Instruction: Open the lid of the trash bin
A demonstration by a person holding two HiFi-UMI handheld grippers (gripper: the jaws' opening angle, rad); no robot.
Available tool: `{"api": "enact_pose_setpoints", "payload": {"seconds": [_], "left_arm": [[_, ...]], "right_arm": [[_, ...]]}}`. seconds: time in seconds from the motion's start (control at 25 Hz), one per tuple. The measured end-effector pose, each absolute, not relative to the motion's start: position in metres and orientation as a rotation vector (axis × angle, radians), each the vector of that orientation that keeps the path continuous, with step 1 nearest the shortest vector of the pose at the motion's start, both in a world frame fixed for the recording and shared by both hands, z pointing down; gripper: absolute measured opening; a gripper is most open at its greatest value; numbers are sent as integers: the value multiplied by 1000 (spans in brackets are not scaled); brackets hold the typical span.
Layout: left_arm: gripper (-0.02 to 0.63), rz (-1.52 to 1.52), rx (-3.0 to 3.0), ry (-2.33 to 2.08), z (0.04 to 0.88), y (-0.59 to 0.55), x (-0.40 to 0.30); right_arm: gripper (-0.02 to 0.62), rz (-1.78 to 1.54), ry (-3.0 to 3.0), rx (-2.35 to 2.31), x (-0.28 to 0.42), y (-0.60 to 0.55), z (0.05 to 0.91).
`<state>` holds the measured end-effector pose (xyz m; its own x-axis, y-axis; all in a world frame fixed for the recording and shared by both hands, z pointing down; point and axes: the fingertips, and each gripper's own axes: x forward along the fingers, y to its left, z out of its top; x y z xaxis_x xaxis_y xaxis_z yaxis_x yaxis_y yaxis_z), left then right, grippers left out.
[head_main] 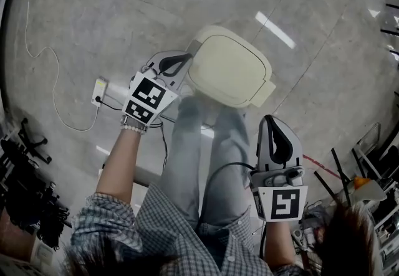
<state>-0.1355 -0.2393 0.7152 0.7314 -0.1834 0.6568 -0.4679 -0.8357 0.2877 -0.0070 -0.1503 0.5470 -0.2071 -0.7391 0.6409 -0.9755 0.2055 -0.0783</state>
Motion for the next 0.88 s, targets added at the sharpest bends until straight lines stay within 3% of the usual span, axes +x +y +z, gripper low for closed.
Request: {"api": "enact_pose_setpoints", "payload": {"seconds": [0.88], "left_arm": [[5,1131,2282,-517,803,-232,-156]], "right_arm": [[17,741,-1990,1638,2,-151,557]]}}
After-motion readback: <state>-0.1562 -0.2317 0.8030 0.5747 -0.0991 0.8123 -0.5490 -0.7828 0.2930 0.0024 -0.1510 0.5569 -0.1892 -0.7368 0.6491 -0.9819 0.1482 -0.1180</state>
